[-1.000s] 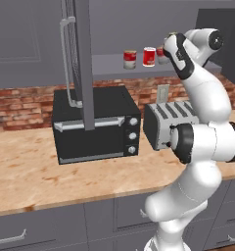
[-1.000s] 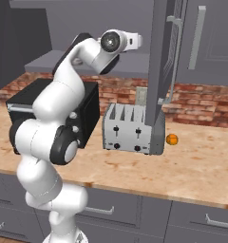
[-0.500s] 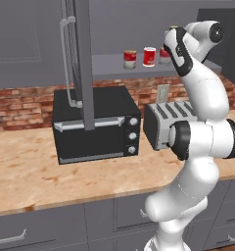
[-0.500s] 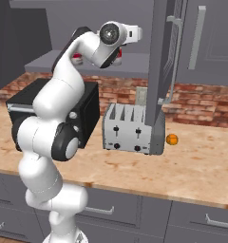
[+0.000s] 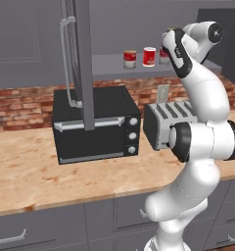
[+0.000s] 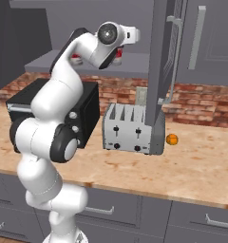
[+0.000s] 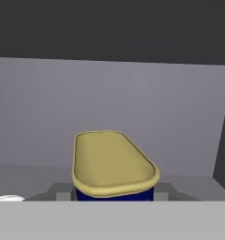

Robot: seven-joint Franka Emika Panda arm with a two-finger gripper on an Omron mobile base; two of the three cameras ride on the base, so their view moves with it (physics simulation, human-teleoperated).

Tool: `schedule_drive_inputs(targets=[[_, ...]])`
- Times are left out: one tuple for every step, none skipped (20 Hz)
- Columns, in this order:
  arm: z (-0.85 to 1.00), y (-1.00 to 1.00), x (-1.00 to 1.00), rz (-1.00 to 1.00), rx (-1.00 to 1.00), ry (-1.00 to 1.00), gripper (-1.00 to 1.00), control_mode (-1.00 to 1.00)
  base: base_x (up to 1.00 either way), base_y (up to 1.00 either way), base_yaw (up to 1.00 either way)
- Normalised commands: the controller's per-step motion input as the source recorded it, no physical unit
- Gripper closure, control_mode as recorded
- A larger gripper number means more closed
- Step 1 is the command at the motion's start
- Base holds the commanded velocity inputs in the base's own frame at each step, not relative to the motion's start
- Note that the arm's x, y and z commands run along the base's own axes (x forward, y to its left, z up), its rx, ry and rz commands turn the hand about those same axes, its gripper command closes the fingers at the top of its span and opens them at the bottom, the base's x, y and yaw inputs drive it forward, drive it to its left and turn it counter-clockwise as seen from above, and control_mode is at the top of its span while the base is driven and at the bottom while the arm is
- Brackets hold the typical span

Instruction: Stack two cans on top of the other two cans in the cabinet.

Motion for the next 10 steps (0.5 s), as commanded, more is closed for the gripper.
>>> schedule_drive_inputs(targets=[[-0.28,0.26,0.0,0.0,0.0,0.0,1.0,-1.0,0.0,0.0,0.0],[-0.19,0.31,0.05,0.0,0.0,0.0,1.0,-1.0,0.0,0.0,0.0],[-0.12,0.25,0.05,0.0,0.0,0.0,1.0,-1.0,0.0,0.0,0.0],[-0.06,0.26,0.08,0.0,0.0,0.0,1.0,-1.0,0.0,0.0,0.0],[-0.02,0.27,0.09,0.0,0.0,0.0,1.0,-1.0,0.0,0.0,0.0],[0.0,0.21,0.06,0.0,0.0,-0.01,1.0,-1.0,0.0,0.0,0.0],[0.0,0.11,0.05,0.0,0.0,-0.05,1.0,-1.0,0.0,0.0,0.0],[0.0,0.09,0.06,0.0,0.0,-0.05,1.0,-1.0,0.0,0.0,0.0],[0.0,0.09,0.11,0.0,0.0,-0.03,1.0,-1.0,0.0,0.0,0.0],[0.0,0.09,0.11,0.0,0.0,-0.02,1.0,-1.0,0.0,0.0,0.0]])
